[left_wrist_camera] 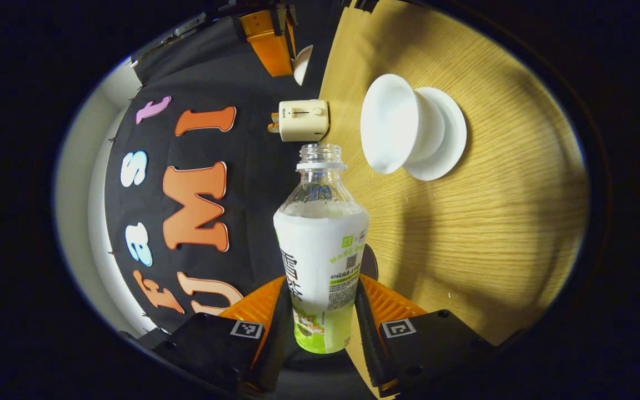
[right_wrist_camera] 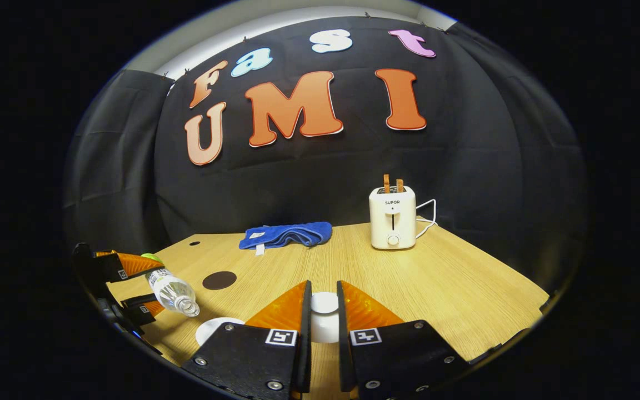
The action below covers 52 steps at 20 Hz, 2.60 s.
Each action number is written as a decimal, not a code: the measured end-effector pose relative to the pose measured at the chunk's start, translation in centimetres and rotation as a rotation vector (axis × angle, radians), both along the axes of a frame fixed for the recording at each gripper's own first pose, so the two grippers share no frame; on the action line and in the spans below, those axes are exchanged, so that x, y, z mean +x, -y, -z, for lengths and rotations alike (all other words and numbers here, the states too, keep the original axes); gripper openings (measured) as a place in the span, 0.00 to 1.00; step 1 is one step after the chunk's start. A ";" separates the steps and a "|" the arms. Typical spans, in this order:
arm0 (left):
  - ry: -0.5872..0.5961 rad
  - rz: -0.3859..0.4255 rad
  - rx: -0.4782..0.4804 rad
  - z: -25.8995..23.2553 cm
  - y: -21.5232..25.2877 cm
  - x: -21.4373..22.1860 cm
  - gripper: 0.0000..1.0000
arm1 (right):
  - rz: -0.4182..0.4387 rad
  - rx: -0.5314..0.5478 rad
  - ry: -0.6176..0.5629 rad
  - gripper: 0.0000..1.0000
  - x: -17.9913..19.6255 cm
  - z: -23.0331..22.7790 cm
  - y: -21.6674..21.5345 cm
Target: Open the teacup lid with one hand, grasp the water bottle and pour water into the teacup with the other hand; after pouring, place the water bottle on the coaster and then close the teacup lid.
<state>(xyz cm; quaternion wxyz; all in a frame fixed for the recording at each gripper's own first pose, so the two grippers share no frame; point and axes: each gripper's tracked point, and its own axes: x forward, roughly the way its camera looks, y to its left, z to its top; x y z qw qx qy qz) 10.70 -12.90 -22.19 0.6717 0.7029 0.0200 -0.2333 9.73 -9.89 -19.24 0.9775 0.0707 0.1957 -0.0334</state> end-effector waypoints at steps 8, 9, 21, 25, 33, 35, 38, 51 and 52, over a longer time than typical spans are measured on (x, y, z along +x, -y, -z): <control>0.064 0.055 0.098 -1.0 0.0 0.2 0.66 | -0.018 -0.012 -0.004 0.20 -0.5 0.1 -0.1; 0.070 0.056 0.107 -1.1 0.0 0.3 0.60 | -0.018 -0.011 -0.002 0.20 -0.5 0.1 0.0; 0.144 0.070 0.164 -2.4 -0.3 0.8 0.60 | -0.028 -0.011 0.012 0.20 -0.5 -0.8 -0.1; 0.178 0.081 0.189 -3.7 -0.4 1.4 0.60 | -0.034 -0.018 0.016 0.20 -0.3 -1.2 0.1; 0.258 0.121 0.229 -7.3 0.5 2.4 0.60 | -0.031 -0.019 0.025 0.20 -0.2 -1.9 0.7; 0.279 0.128 0.239 -8.4 0.6 2.6 0.60 | -0.032 -0.018 0.027 0.20 -0.2 -2.0 0.7; 0.331 0.141 0.255 -10.4 0.8 2.9 0.60 | -0.043 -0.023 0.037 0.20 -0.3 -2.3 0.5; 0.306 0.216 0.297 -7.6 2.8 1.4 0.63 | -0.071 -0.041 0.054 0.20 -1.0 -2.6 0.0; 0.303 0.228 0.303 -7.3 3.1 1.2 0.63 | -0.077 -0.046 0.055 0.20 -1.1 -2.6 -0.2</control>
